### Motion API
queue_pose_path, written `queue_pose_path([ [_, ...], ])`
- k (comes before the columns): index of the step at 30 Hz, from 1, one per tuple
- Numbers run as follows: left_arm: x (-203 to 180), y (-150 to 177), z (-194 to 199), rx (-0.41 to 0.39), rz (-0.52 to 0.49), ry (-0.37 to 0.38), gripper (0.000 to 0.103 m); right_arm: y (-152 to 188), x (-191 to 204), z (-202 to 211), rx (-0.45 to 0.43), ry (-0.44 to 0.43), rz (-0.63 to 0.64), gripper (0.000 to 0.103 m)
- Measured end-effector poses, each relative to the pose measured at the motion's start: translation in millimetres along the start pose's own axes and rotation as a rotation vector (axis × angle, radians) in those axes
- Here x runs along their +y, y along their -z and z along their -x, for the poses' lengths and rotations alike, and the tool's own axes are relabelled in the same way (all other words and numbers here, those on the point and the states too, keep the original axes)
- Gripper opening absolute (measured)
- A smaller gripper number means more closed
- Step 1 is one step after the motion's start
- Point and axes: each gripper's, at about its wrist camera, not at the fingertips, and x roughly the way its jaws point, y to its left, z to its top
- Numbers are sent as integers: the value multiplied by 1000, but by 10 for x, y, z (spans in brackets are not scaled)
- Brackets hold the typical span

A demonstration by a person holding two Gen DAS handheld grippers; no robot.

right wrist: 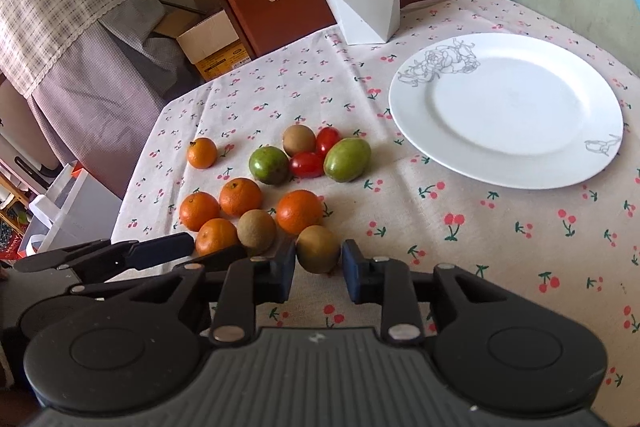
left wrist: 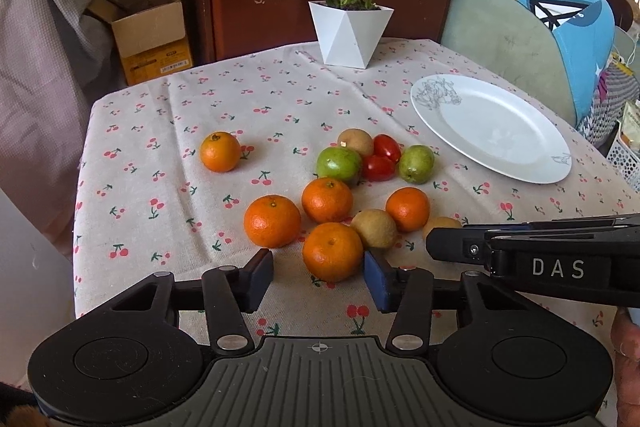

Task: Organize fruits
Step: 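Grasp a brown kiwi with the right tool while the left tool grasps an orange, then place the kiwi on the white plate with the right tool while the left tool places the orange there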

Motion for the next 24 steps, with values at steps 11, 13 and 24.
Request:
queue_pose_path([
  [11, -45, -4, 32, -8, -17, 33, 28, -11, 6, 20, -4, 15, -6, 24],
  [13, -41, -21, 62, -13, -2, 43, 28, -31, -15, 56, -13, 17, -19, 24],
  [24, -284, -386, 58, -72, 8, 139, 29, -399, -304, 410, -141, 57, -72, 24],
])
